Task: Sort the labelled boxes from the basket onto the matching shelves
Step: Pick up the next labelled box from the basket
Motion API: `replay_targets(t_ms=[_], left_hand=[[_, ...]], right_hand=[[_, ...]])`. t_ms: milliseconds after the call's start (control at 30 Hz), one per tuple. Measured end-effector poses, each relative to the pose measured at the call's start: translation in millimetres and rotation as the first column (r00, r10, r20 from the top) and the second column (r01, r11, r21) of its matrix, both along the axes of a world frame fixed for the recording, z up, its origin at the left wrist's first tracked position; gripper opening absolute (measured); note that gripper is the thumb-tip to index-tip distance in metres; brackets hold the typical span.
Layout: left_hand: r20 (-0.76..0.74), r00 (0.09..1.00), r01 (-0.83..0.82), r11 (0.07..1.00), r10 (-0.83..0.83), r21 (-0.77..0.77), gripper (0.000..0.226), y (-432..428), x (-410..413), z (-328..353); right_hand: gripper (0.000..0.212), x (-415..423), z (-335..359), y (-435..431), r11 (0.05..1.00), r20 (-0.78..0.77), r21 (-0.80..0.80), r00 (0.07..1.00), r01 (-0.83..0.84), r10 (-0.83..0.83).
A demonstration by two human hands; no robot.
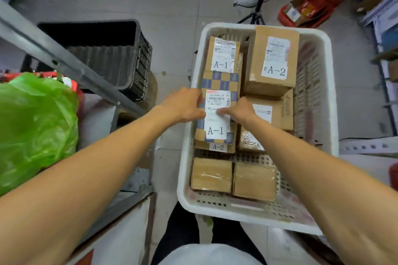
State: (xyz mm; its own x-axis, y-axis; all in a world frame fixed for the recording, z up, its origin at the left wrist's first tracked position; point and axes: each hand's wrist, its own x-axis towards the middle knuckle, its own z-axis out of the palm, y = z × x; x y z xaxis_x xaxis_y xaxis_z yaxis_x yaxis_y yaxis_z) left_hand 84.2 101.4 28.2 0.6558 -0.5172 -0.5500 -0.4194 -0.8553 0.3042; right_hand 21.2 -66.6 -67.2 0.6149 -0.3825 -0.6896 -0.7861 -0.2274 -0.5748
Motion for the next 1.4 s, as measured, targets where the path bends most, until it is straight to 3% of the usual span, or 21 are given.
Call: replay_targets(t_ms=[167,333,467,567,733,967,1167,1400], left_hand=[[-0.016,0.999,-0.039,0.999,0.039,-0.017,0.036,11.9,11.0,-3.8],[-0.051,0.994,-0.100,0.995,0.100,-0.011,0.038,25.2,12.2,-3.9],[-0.041,0.991,-0.127,0.992,0.127,-0.003,0.036,33.2,8.8,-4.8],[-0.054,0.986,-0.159,0.987,0.159,-0.012,0.034,36.7,6.5,-4.0],[-0.048,0.984,-0.176,0.984,0.174,-0.027,0.033,36.7,-2.4,1.9],[0.012,0.988,-0.152,0.985,0.153,-0.080,0.034,22.9,-22.8,32.3],[0.195,0.981,0.016,0.999,-0.006,-0.047,0.031,6.8,-37.7,89.7],[0.333,0.940,0.132,0.976,-0.068,-0.173,0.032,-18.4,-41.6,177.1]], right_hand=[[0.064,-5.2,-20.4,2.9,0.947,0.024,0.261,0.979,0.188,-0.201],[0.105,-4.8,-8.3,14.1,0.901,0.015,0.340,0.956,0.270,-0.293],[0.111,-14.4,-10.2,18.2,0.927,0.094,0.311,0.964,0.208,-0.248],[0.134,-25.2,-8.1,22.0,0.964,0.162,0.245,0.976,0.106,-0.148],[0.123,-35.7,-3.2,19.0,0.951,0.293,0.308,0.950,0.018,-0.113],[0.118,-56.6,42.7,-0.1,0.947,0.415,0.318,0.892,0.042,-0.179],[0.118,-82.7,118.7,-35.4,0.978,0.573,0.203,0.803,0.055,-0.164],[0.117,-131.2,203.9,-54.6,0.983,0.705,0.130,0.686,0.126,-0.181]])
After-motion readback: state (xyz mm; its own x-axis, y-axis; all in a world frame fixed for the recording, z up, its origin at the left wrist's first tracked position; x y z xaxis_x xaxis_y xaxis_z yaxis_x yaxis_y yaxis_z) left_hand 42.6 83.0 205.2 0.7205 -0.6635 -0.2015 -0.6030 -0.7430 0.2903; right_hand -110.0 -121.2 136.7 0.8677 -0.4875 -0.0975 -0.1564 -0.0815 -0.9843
